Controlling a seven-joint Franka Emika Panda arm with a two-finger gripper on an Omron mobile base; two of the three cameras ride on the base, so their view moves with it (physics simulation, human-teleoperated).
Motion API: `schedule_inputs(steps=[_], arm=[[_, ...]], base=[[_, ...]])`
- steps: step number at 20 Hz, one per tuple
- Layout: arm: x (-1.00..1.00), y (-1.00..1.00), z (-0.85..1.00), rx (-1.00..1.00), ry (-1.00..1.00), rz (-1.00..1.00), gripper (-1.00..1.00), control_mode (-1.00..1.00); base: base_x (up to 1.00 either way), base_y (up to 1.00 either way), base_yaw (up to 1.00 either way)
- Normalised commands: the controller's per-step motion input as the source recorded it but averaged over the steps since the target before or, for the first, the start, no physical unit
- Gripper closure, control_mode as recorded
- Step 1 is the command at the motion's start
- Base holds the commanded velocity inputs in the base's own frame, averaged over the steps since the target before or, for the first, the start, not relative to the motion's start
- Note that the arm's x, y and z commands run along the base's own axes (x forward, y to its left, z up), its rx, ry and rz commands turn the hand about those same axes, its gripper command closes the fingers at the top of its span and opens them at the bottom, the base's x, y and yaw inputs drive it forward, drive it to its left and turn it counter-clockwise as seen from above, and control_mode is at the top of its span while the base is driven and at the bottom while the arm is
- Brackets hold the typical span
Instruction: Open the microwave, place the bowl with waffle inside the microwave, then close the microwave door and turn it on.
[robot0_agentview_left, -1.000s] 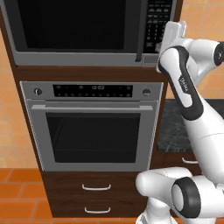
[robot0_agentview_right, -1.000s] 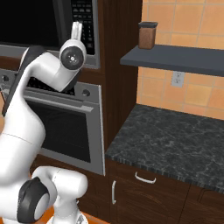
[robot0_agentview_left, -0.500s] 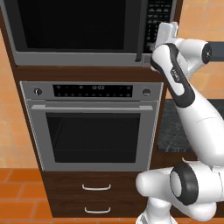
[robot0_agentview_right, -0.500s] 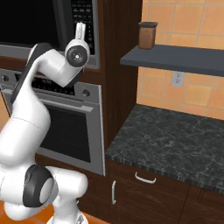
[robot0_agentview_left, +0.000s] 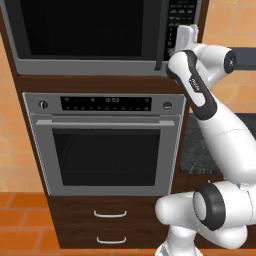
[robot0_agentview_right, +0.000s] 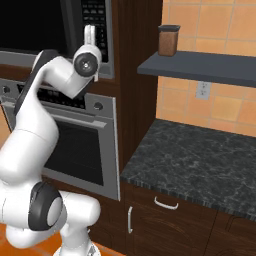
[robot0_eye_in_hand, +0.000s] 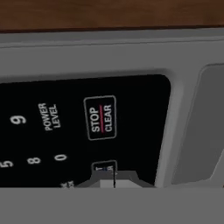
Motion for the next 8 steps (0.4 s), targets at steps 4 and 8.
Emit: schedule_inputs(steps=[4,8], arm=[[1.0,0.73,-0.71,-0.63,0.01,-0.3,1.0,-1.0],[0.94,0.98,-0.65,-0.71,0.02,-0.25,1.0,-1.0]], base=[[0.0,0.0,0.0],[0.0,0.0,0.0]])
